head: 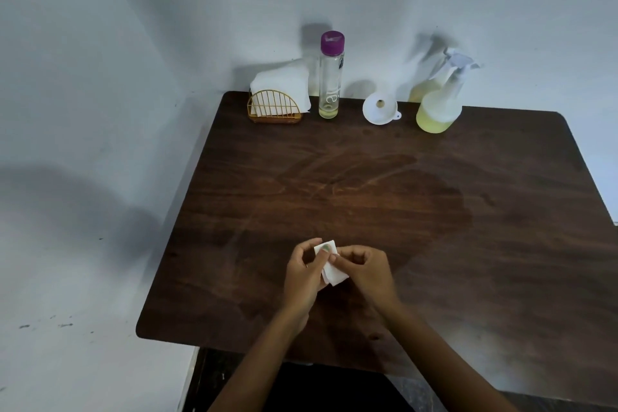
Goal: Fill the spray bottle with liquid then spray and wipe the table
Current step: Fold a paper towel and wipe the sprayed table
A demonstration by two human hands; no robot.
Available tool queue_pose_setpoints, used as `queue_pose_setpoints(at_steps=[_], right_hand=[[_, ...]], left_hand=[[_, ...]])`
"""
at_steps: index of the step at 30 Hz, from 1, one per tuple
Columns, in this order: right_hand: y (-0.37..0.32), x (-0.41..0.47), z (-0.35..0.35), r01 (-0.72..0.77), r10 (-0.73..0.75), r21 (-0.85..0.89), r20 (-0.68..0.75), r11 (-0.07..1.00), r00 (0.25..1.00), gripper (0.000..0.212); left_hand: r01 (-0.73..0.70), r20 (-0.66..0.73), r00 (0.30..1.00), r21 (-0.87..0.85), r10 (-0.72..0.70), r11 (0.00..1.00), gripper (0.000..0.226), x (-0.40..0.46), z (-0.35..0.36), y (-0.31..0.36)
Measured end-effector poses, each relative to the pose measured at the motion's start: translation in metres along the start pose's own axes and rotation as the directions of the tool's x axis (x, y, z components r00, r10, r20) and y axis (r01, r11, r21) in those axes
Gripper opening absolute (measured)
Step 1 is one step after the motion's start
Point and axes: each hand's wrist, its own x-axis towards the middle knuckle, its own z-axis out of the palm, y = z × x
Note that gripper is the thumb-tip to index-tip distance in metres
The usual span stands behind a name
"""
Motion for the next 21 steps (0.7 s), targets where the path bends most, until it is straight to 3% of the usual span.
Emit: queue_pose_setpoints(at_steps=[4, 7, 9, 11, 14, 16, 18, 21], right_hand=[[-0.006, 0.015, 0.0, 0.001, -0.01, -0.095, -0.093, 0.996, 0.996, 0.007], [-0.017, 0.04, -0.019, 0.086, -0.18, -0.348, -0.248, 0.933, 0.952, 0.008], [-0.021, 0.061, -0.04, 0.137, -0.374, -0.556, -0.339, 0.82, 0.863, 0.013], [-0.018, 0.078, -0.06, 0.087, -0.461, -0.767, -0.288, 0.636, 0.839, 0.023], [0.006, 0.091, -0.066, 0.023, -0.32, -0.928, -0.104, 0.371, 0.942, 0.032], [0.028, 0.088, -0.051, 0.06, -0.231, -0.959, -0.006, 0.278, 0.973, 0.035], [0.045, 0.088, -0.04, 0.066, -0.186, -0.958, 0.013, 0.279, 0.983, 0.043], [0.032, 0.106, -0.034, 0.017, -0.124, -0.916, -0.036, 0.401, 0.992, 0.063]], left_hand=[[0.046, 0.048, 0.998, 0.038, -0.048, 0.998, 0.027, 0.004, -0.002, -0.002], [0.032, -0.029, 0.999, 0.049, -0.03, 0.998, 0.028, 0.009, -0.011, -0.007], [0.012, -0.089, 0.996, 0.028, -0.009, 1.0, 0.026, 0.012, -0.019, -0.008], [-0.016, -0.148, 0.989, 0.008, 0.017, 1.0, 0.023, 0.015, -0.028, -0.008], [-0.037, -0.238, 0.97, 0.022, 0.041, 0.999, 0.022, 0.021, -0.041, -0.013], [-0.047, -0.287, 0.957, 0.016, 0.05, 0.999, 0.022, 0.026, -0.048, -0.017], [-0.057, -0.318, 0.946, 0.024, 0.061, 0.998, 0.022, 0.029, -0.053, -0.019], [-0.095, -0.396, 0.91, 0.082, 0.12, 0.992, 0.023, 0.032, -0.058, -0.02]])
